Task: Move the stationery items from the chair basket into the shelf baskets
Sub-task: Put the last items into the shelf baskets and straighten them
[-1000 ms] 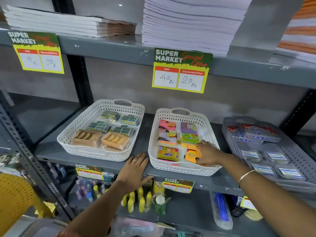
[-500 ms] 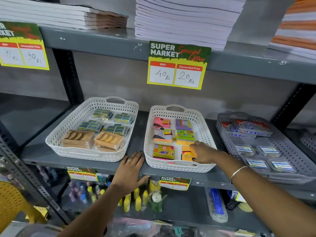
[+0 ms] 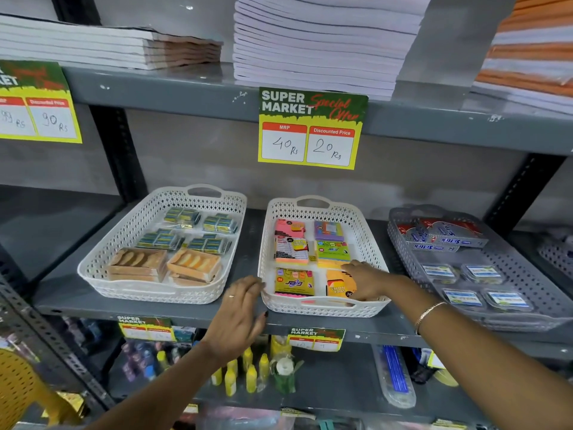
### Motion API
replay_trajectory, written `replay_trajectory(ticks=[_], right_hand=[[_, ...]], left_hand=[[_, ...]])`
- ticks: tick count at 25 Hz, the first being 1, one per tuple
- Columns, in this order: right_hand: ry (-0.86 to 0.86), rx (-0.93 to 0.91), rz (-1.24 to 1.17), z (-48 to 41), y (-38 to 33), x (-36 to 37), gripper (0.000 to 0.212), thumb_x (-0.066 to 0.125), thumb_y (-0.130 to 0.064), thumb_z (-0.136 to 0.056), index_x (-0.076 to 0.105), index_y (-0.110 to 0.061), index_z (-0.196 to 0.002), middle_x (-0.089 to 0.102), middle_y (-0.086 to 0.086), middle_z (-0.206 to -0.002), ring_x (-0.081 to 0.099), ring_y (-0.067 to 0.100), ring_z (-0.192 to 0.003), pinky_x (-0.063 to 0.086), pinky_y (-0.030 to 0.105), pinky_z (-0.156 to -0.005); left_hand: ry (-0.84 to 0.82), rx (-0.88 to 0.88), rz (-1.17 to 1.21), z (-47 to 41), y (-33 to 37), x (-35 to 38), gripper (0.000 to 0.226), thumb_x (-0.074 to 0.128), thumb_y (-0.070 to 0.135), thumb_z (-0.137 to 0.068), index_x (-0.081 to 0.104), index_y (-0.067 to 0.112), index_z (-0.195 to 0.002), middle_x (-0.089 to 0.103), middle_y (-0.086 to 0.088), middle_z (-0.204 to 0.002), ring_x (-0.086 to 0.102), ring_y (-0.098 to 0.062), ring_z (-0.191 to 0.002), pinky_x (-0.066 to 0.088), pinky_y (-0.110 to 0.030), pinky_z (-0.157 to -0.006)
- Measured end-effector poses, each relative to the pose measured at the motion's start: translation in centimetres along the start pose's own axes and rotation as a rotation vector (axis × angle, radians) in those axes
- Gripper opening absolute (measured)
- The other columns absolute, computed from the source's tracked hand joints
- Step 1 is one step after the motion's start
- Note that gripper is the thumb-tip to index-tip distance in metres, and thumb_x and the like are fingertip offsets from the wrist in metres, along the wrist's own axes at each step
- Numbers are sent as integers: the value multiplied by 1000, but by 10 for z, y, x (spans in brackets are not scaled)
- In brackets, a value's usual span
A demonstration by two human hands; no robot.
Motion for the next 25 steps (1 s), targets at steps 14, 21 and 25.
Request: replay_trajectory(ticks=[14,21,25], right_hand=[[24,-26,13,-3,-3,5,66,68,-24,-79,35,-6,-134,36,17,-135,35,31,-124,35,40,-104],[9,-44,-3,-6,-6,1,65,69,-24,-77,36,-7,-131,37,17,-132,36,30,-122,38,39,-101],[6,-66,-3,-5,-4,0,68,69,-23,-77,34,-8,-134,37,17,-133,35,29,-123,38,38,-101]], left_hand=[[-918,-12,-436,-122,-13,54,65,67,38,-84,41,11,-137,44,-8,-138,42,-23,-124,32,-31,-102],[-904,19,-398,-121,-15,53,63,67,38,-84,44,9,-135,46,-9,-134,44,-24,-120,34,-31,-99],[-902,9,-398,-121,-17,54,62,68,39,-82,47,9,-132,48,-9,-133,46,-24,-118,37,-32,-98]])
Point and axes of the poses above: each hand's wrist, its own z-axis away from the middle knuckle, its own x-axis out of the palm, y = z × x, the point moved 1 cm from there along -z, towards the middle knuckle
